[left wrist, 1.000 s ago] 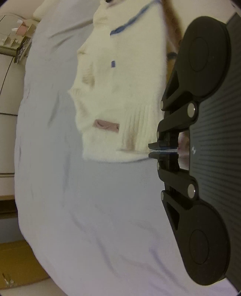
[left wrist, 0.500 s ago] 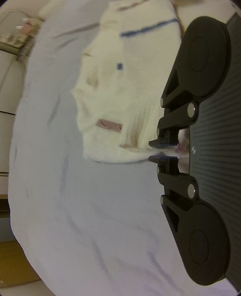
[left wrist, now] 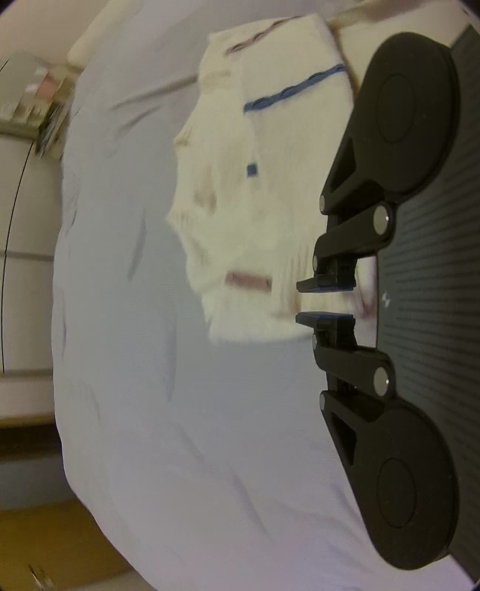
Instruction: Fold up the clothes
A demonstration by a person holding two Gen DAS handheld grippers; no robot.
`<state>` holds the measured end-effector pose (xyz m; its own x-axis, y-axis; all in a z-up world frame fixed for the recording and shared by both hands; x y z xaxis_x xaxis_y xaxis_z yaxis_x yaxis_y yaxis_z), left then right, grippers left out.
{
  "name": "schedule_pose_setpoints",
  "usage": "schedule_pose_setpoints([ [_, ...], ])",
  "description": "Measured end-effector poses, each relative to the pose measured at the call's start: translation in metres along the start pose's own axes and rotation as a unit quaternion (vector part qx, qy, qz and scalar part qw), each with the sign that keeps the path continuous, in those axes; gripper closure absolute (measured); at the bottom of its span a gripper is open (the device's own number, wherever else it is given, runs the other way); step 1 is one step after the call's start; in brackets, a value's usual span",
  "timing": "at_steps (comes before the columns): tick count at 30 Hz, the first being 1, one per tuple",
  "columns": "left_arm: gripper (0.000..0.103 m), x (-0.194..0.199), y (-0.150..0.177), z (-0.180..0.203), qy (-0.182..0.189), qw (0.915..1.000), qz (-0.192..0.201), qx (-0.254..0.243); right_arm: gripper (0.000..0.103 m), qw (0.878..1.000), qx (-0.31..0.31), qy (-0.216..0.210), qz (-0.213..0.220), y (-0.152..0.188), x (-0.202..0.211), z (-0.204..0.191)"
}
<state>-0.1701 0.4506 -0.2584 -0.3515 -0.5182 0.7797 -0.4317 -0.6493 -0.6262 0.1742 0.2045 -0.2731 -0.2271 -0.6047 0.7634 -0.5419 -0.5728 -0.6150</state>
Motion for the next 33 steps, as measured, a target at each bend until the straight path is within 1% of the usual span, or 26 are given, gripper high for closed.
schedule_pose_setpoints([
  [2, 0.095, -0.019, 0.000, 0.008, 0.012, 0.9997, -0.013, -0.014, 0.067, 0.999, 0.031, -0.015, 0.014, -0.008, -0.015, -0.016],
  [3, 0.091, -0.031, 0.003, 0.011, 0.011, 0.9993, -0.030, -0.019, 0.068, 0.999, 0.042, -0.011, 0.006, -0.008, -0.028, -0.020],
  [4, 0.091, -0.044, 0.007, 0.013, 0.000, 0.9982, -0.055, -0.025, 0.069, 0.999, 0.052, -0.004, -0.007, -0.007, -0.042, -0.023],
  [5, 0.091, -0.051, 0.009, 0.016, -0.009, 0.9968, -0.071, -0.034, 0.070, 0.998, 0.062, 0.003, -0.019, -0.007, -0.056, -0.025],
  [7, 0.091, -0.046, 0.011, 0.024, -0.019, 0.9955, -0.073, -0.056, 0.069, 0.997, 0.063, 0.026, -0.040, -0.007, -0.066, -0.024],
  [8, 0.091, -0.038, 0.009, 0.026, -0.020, 0.9954, -0.074, -0.058, 0.069, 0.996, 0.062, 0.038, -0.050, -0.007, -0.069, -0.022],
  [9, 0.091, -0.030, 0.008, 0.028, -0.017, 0.9954, -0.076, -0.056, 0.069, 0.997, 0.052, 0.038, -0.050, -0.008, -0.062, -0.021],
  [11, 0.091, -0.012, 0.009, 0.027, 0.000, 0.9954, -0.090, -0.034, 0.068, 0.998, 0.030, 0.040, -0.044, -0.008, -0.038, -0.022],
  [13, 0.091, 0.003, 0.015, 0.029, 0.009, 0.9934, -0.112, -0.024, 0.060, 0.998, 0.013, 0.041, -0.048, -0.001, -0.014, -0.022],
  [15, 0.091, 0.016, 0.029, 0.034, 0.010, 0.9891, -0.145, -0.019, 0.056, 0.996, -0.014, 0.049, -0.076, 0.016, 0.007, -0.029],
  [17, 0.091, 0.030, 0.042, 0.038, 0.014, 0.9841, -0.176, -0.014, 0.056, 0.991, -0.042, 0.055, -0.115, 0.037, 0.025, -0.035],
  [19, 0.091, 0.049, 0.051, 0.043, 0.018, 0.9812, -0.191, -0.015, 0.055, 0.988, -0.057, 0.057, -0.131, 0.053, 0.049, -0.045],
  [20, 0.091, 0.062, 0.053, 0.046, 0.019, 0.9812, -0.191, -0.018, 0.055, 0.988, -0.061, 0.053, -0.134, 0.058, 0.060, -0.050],
  [22, 0.091, 0.085, 0.053, 0.052, 0.012, 0.9828, -0.183, -0.023, 0.045, 0.988, -0.071, 0.039, -0.133, 0.063, 0.080, -0.063],
  [23, 0.091, 0.096, 0.052, 0.056, 0.009, 0.9835, -0.179, -0.026, 0.044, 0.988, -0.071, 0.032, -0.134, 0.061, 0.087, -0.068],
  [25, 0.090, 0.118, 0.050, 0.062, 0.002, 0.9860, -0.164, -0.028, 0.043, 0.990, -0.063, 0.021, -0.127, 0.051, 0.110, -0.076],
  [28, 0.088, 0.147, 0.048, 0.073, -0.019, 0.9898, -0.140, -0.016, 0.039, 0.992, -0.045, 0.011, -0.116, 0.049, 0.143, -0.075],
  [31, 0.088, 0.177, 0.056, 0.093, -0.040, 0.9921, -0.119, 0.001, 0.039, 0.994, -0.024, -0.007, -0.109, 0.054, 0.159, -0.077],
  [33, 0.087, 0.199, 0.066, 0.112, -0.054, 0.9922, -0.112, 0.008, 0.039, 0.994, -0.016, -0.013, -0.105, 0.066, 0.173, -0.071],
])
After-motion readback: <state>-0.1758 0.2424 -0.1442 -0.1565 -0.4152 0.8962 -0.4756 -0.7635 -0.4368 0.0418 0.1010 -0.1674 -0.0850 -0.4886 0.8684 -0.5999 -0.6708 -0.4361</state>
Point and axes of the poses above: each gripper's, at about its wrist camera, not at the fingertips, and x roughly against the way its jaws point, z to its right, y to its underside, the point moved 1 cm from there along -x, roughly the way its jaws point, and after that the axes turned 2 degrees about -x, right-handed, at the moved point
